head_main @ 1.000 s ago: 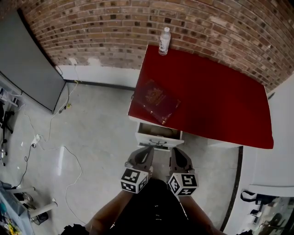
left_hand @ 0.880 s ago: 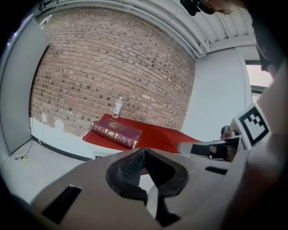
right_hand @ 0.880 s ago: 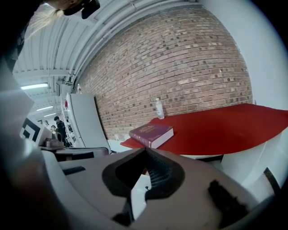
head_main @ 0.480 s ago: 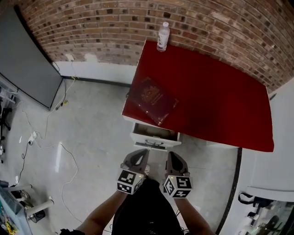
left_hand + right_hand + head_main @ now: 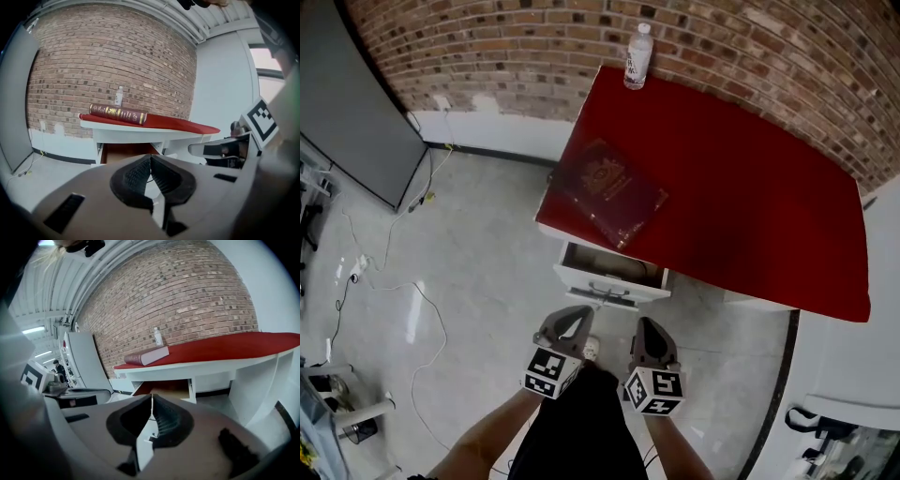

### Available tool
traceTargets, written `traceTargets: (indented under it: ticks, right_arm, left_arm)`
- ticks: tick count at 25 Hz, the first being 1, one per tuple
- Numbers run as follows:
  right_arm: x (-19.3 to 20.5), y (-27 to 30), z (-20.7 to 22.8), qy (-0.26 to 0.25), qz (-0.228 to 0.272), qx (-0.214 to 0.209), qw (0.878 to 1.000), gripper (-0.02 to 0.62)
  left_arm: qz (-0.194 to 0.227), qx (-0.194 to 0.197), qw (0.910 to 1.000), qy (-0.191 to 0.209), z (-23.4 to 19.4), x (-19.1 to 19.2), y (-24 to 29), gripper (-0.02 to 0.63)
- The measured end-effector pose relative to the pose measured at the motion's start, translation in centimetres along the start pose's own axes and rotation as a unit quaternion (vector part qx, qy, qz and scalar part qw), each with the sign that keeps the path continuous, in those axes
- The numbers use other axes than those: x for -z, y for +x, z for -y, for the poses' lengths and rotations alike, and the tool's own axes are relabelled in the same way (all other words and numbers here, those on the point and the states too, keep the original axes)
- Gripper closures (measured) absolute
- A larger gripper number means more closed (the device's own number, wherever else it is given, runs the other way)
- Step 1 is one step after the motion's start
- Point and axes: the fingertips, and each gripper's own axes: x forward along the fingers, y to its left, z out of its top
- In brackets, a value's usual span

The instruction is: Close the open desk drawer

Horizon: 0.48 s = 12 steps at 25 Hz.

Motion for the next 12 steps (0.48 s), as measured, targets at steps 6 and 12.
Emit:
traceTargets:
  ticks: [6, 12]
  right_arm:
    - [3.2, 1.0, 1.7, -0.006, -0.001, 0.015, 1.0, 0.589]
    - [5.5, 2.4, 3.1, -0.001, 0.0, 0.032, 0.999, 0.589]
  left_arm:
    - [0.002, -0.007, 0.9999, -0.01, -0.8, 3.1, 1.1, 0.597]
    - [0.019, -0.034, 0.9991, -0.02, -2.2, 5.2, 2.4, 0.597]
